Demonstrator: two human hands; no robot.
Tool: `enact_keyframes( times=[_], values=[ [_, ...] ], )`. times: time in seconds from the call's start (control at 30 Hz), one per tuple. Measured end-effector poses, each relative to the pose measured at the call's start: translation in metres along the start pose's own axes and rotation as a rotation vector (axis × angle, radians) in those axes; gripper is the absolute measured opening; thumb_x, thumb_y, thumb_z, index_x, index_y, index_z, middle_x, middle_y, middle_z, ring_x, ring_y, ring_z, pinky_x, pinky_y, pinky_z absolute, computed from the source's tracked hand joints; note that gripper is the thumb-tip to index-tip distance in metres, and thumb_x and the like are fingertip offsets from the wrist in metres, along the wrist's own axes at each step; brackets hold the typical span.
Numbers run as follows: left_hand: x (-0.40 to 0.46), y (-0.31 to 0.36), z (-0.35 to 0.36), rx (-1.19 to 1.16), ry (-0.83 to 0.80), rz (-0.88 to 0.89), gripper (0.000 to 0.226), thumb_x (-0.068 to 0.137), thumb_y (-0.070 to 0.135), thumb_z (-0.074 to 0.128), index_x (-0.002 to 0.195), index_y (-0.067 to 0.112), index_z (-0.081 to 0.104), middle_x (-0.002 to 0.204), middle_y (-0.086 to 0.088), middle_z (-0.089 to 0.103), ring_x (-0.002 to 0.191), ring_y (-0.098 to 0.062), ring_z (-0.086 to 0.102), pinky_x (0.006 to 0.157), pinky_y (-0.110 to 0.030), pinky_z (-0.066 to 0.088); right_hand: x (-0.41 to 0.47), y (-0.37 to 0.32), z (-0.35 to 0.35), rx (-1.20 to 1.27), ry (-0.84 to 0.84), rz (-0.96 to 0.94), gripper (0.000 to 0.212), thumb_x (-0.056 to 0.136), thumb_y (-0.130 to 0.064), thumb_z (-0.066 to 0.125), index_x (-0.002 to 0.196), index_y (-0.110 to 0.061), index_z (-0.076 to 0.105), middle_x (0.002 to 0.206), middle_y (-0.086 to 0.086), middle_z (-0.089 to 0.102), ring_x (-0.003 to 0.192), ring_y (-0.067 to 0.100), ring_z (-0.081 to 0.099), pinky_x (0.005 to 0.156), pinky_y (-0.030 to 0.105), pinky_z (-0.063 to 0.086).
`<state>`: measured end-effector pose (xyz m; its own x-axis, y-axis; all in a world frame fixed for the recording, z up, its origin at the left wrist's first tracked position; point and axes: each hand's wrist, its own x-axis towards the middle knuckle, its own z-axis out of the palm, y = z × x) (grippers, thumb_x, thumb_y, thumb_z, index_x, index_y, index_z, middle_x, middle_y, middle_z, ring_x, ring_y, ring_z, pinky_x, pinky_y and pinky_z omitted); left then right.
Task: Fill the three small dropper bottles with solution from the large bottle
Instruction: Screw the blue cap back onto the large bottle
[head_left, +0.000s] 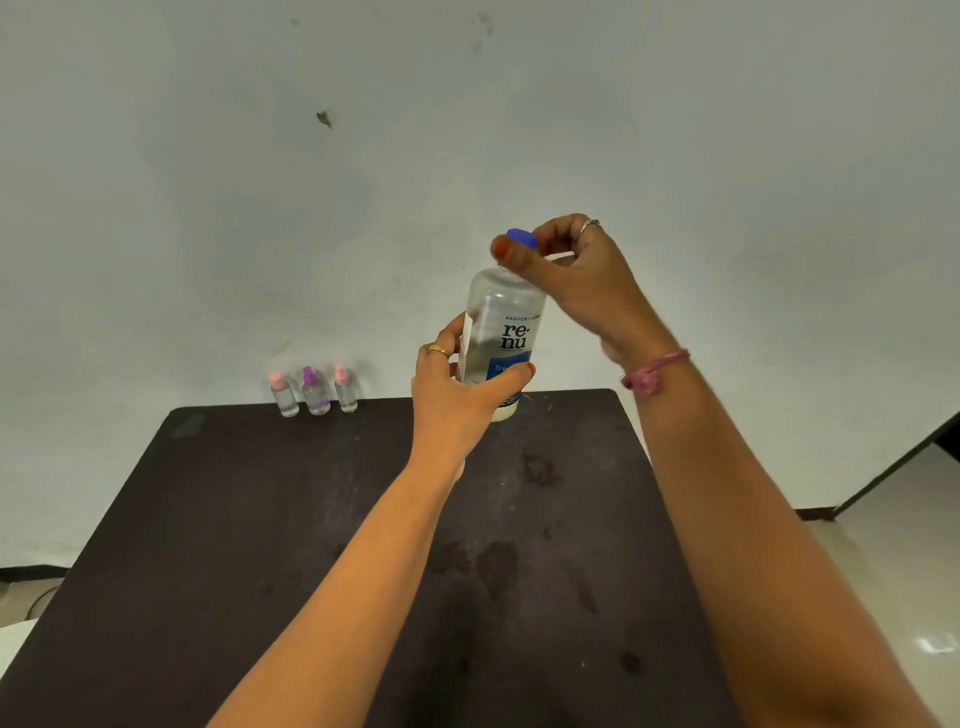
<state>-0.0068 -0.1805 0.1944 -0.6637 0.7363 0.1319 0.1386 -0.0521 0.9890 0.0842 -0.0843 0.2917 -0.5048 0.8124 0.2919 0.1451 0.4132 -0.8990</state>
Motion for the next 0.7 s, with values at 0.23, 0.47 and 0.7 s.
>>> enact_keyframes(
  times=[0.23,0.47,0.7],
  values=[
    [0.003,-0.007,0.003,-0.008,-0.022,-0.024,0.081,0.063,0.036,0.085,0.135,0.031,0.046,0.125,0.004,0.056,0.105,-0.014,0.06,0.077,-0.021,0.054,0.003,0.005,-0.007,0.198,-0.17,-0.086,0.027,0.086,-0.022,0.069,0.111,-0.013,0.066,0.104,0.002,0.071,0.098,0.011,0.067,0.085,0.021,0.051],
    [0.0,-0.017,0.006,0.022,-0.004,-0.028,0.083,0.064,0.032,0.086,0.136,0.029,0.045,0.128,0.004,0.052,0.112,-0.015,0.054,0.084,-0.023,0.051,-0.004,0.011,0.019,-0.171,0.16,-0.025,0.048,0.068,-0.052,0.079,0.094,-0.017,0.059,0.08,-0.01,0.059,0.071,0.003,0.057,0.066,0.016,0.049],
    [0.001,-0.016,0.006,-0.012,-0.026,-0.06,0.082,0.065,0.032,0.085,0.136,0.029,0.044,0.131,0.006,0.052,0.113,-0.016,0.055,0.081,-0.022,0.049,0.002,0.013,-0.015,0.019,-0.382,-0.037,0.041,0.092,-0.024,0.061,0.132,-0.022,0.052,0.126,-0.005,0.061,0.114,0.005,0.058,0.098,0.024,0.047]
  ],
)
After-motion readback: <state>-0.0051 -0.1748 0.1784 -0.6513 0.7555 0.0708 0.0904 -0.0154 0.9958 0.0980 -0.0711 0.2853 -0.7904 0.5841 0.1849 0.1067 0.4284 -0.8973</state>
